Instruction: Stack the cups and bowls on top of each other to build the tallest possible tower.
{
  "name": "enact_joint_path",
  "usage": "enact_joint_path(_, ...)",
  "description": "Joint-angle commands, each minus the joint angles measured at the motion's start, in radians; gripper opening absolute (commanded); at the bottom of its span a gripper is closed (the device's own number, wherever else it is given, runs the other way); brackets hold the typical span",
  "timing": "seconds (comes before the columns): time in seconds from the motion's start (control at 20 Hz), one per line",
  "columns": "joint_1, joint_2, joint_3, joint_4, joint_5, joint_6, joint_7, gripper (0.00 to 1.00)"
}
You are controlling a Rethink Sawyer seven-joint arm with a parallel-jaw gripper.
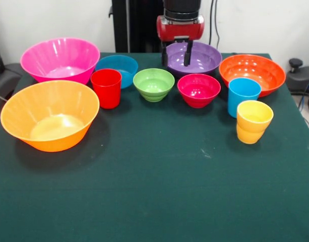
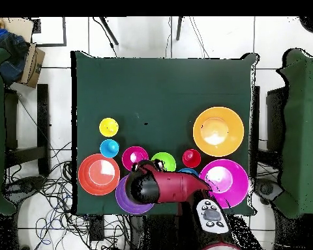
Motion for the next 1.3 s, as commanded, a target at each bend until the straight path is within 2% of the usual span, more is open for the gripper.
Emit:
enact_joint_path(0.05,0.012,0.059,0.099,-0.092,0.037,0.129,0.090,1.00)
enact_joint_path(0.5,0.007,0.121,0.118,-0.228,0.024,0.225,0.036,1.00)
enact_joint_path(1.3,0.015,0.108,0.123,-0.270,0.011,0.273,0.039,1.00)
